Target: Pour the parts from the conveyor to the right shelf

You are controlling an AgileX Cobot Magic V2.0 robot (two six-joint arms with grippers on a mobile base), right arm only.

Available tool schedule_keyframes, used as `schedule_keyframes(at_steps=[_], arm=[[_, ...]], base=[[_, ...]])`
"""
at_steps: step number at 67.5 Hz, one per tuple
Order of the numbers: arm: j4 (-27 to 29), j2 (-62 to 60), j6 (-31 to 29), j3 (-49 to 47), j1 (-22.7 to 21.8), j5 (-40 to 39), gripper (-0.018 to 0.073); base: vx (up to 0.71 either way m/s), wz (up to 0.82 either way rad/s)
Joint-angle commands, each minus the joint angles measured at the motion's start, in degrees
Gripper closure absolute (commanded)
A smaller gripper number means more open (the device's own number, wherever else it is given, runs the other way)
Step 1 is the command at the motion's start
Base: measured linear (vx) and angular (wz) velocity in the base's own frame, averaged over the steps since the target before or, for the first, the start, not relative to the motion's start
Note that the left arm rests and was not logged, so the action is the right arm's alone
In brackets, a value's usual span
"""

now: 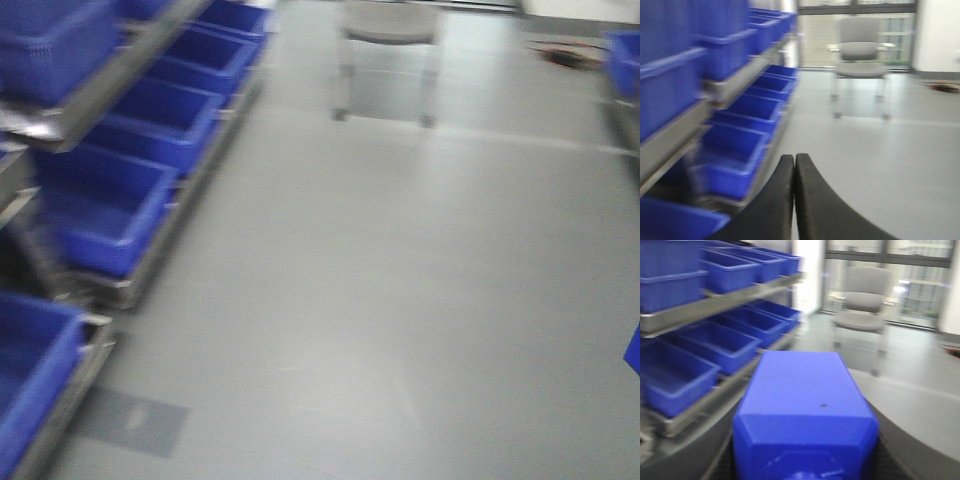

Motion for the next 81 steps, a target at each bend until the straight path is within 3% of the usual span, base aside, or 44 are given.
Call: schedule_keyframes(at_steps=[1,38,81], arm=[[-0.14,0.67,-0.47,-1.49,-0.05,-4.38,0.0565],[-0.14,0.67,-0.47,-1.49,-0.05,-4.38,0.0565],[-0.14,0.67,-0.47,-1.49,-0.05,-4.38,0.0565]], base=[[0.20,0.98],[0.22,0.91],[0.12,0.65]])
